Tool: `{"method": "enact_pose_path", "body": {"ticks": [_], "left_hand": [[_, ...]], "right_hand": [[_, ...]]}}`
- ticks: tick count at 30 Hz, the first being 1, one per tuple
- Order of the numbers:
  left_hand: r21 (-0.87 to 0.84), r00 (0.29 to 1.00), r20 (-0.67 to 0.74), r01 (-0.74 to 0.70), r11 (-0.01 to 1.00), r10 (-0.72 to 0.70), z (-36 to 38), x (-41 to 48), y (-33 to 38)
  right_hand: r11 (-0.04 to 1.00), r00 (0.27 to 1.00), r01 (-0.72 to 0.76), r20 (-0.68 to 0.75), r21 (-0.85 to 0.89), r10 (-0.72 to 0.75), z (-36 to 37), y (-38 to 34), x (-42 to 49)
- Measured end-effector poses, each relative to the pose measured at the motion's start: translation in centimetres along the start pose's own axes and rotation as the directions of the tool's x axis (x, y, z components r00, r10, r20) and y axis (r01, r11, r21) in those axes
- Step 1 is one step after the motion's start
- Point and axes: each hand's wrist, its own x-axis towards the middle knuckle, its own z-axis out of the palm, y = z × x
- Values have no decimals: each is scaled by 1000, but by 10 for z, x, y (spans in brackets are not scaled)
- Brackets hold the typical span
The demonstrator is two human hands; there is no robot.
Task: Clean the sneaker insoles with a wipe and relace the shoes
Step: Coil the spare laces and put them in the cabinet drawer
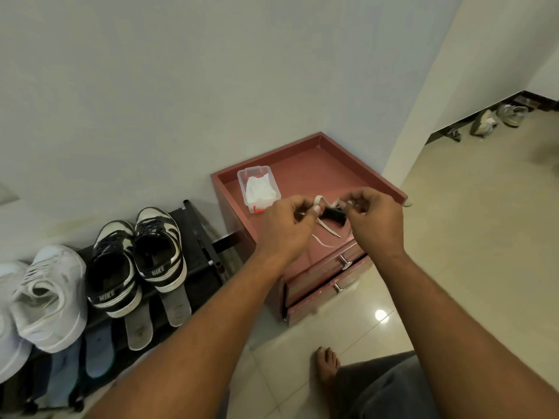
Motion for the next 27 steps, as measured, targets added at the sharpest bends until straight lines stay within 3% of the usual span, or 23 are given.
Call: {"method": "enact_pose_path", "body": {"ticks": [4,7,9,10,13,16,18,22,24,27], "left_hand": [[45,996,-38,85,995,-84,-6,-15,-21],[117,996,-57,69,991,-63,-15,2,-30],[166,998,-56,27,986,-18,-19,13,-30],[173,999,-51,8,985,0,-19,18,-32],[223,999,-27,-26,975,33,-13,24,-34],[248,999,-25,-29,968,36,-12,27,-42],[222,999,-47,-11,975,22,-13,29,-50],[176,997,-66,50,983,-38,-18,29,-60],[135,990,-108,102,986,-87,-19,29,-63],[-87,978,-92,180,980,-187,-15,33,-63]], "right_hand": [[972,974,43,228,-231,11,14,11,2],[945,968,135,242,-299,-61,26,6,8],[977,965,97,259,-192,-45,34,-3,12],[997,947,0,320,-82,26,38,-8,13],[931,800,-350,549,102,241,52,-17,14],[844,713,-497,651,204,262,64,-16,19],[804,701,-536,667,258,254,70,-12,25],[740,744,-552,629,385,227,76,-9,32],[653,727,-607,648,454,226,75,-12,34],[510,704,-672,676,537,216,75,-17,35]]}}
